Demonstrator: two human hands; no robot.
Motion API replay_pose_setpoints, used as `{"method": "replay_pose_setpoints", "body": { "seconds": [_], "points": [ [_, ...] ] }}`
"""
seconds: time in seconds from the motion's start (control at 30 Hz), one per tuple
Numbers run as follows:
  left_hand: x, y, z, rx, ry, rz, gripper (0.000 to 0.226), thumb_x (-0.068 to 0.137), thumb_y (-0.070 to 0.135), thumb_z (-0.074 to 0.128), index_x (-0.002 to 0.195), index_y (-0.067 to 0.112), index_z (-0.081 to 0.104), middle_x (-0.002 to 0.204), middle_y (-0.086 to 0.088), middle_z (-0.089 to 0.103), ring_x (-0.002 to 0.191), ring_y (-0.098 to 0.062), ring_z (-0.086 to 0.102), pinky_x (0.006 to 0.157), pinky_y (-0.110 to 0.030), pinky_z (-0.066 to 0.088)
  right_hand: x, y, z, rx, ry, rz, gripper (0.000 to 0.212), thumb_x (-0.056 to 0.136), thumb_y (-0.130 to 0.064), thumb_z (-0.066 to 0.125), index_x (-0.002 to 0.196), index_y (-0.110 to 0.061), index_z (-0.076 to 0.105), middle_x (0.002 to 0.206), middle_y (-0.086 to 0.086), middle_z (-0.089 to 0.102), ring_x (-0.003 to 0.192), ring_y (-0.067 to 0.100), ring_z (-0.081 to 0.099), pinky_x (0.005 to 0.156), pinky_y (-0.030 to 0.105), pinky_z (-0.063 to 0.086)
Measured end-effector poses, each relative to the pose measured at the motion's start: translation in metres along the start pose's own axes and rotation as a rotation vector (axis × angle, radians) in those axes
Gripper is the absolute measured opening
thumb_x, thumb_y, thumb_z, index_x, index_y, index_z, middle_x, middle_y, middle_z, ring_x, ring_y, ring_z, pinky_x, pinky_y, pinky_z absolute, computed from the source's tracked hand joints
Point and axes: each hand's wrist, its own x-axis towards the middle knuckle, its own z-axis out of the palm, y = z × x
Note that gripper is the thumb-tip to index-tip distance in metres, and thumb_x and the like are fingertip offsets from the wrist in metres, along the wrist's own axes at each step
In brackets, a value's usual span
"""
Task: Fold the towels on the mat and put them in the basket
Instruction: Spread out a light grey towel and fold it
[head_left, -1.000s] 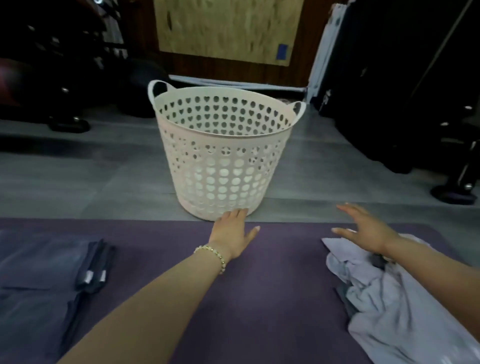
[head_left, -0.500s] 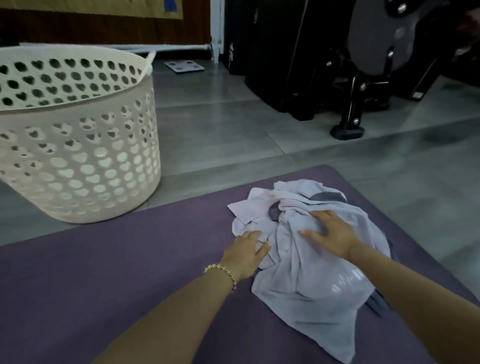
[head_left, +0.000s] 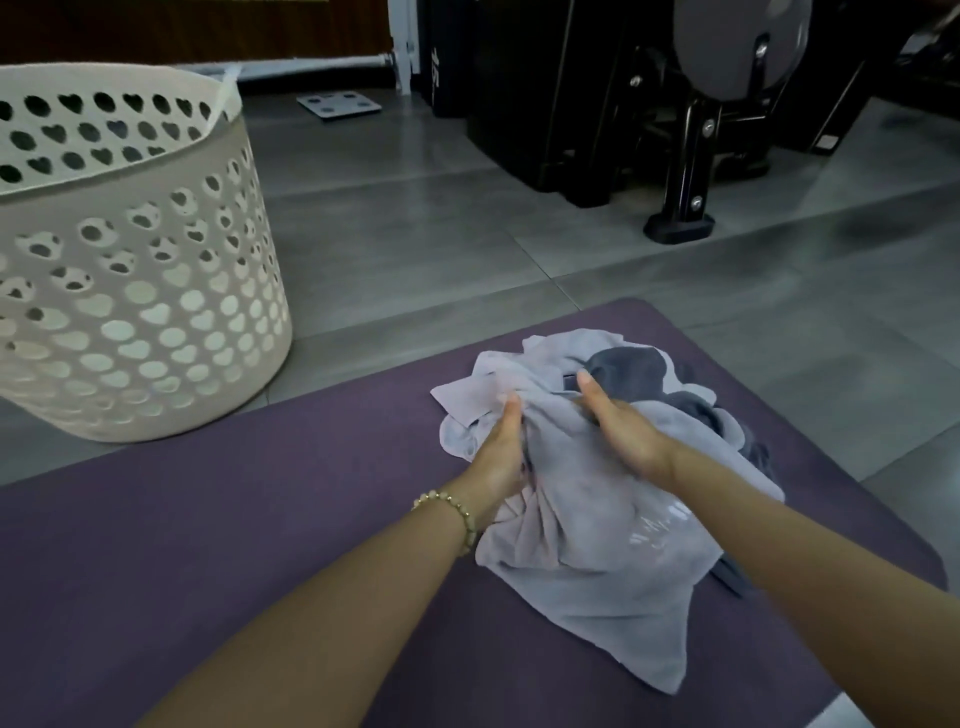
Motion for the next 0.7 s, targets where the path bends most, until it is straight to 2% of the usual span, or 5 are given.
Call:
{"method": "replay_pose_setpoints", "body": {
  "seconds": [0.13,0.23,0.4,0.53,0.7],
  "points": [
    [-0.011,-0.006,-0.035,-0.133,0.136,-0.003,0.102,0.047,0.095,0.043,0.114,0.021,0.062,0.105,-0.003,0.071,0.095,-0.016,0.068,0.085,-0.033,0.054,-0.012,-0.017,0.057,0.235,-0.327,0.031,0.085,0.081,-0.080,0.023,0.123,-0.018,0.065,0.128,0.004,0.062,0.123,0.014,0.054,0.116,0.036,0.026],
    [-0.030,-0.011,-0.083,-0.126,0.323,0.029,0.079,0.072,0.078,0.049,0.113,0.012,0.062,0.108,-0.009,0.069,0.096,-0.021,0.067,0.090,-0.034,0.052,-0.030,-0.042,0.103,0.234,-0.438,0.024,0.081,0.095,-0.062,0.003,0.133,-0.013,0.054,0.131,0.007,0.055,0.119,0.014,0.050,0.107,0.026,0.032],
    [-0.081,-0.013,-0.186,0.051,0.467,0.111,0.037,0.090,0.045,0.056,0.111,0.014,0.057,0.103,-0.003,0.062,0.083,-0.015,0.060,0.073,-0.024,0.047,-0.042,-0.072,0.146,0.242,-0.346,-0.073,0.059,0.099,-0.054,0.021,0.107,-0.015,0.064,0.118,0.008,0.067,0.106,0.018,0.062,0.100,0.032,0.044],
    [-0.133,-0.021,-0.265,0.227,0.450,0.064,0.027,0.092,0.044,0.054,0.099,0.018,0.059,0.083,0.007,0.062,0.072,-0.003,0.057,0.056,-0.018,0.043,-0.052,-0.070,0.184,0.110,-0.384,-0.026,0.043,0.096,-0.054,0.036,0.107,-0.022,0.063,0.121,0.001,0.064,0.110,0.014,0.059,0.101,0.032,0.042],
    [-0.184,-0.061,-0.348,0.371,0.545,-0.030,0.037,0.094,0.041,0.052,0.094,0.007,0.067,0.098,-0.010,0.068,0.082,-0.018,0.061,0.075,-0.028,0.050,-0.073,-0.064,0.268,-0.091,-0.515,0.000,0.042,0.094,-0.049,0.046,0.116,-0.017,0.060,0.124,0.002,0.061,0.122,0.021,0.054,0.092,0.024,0.044]
  ]
}}
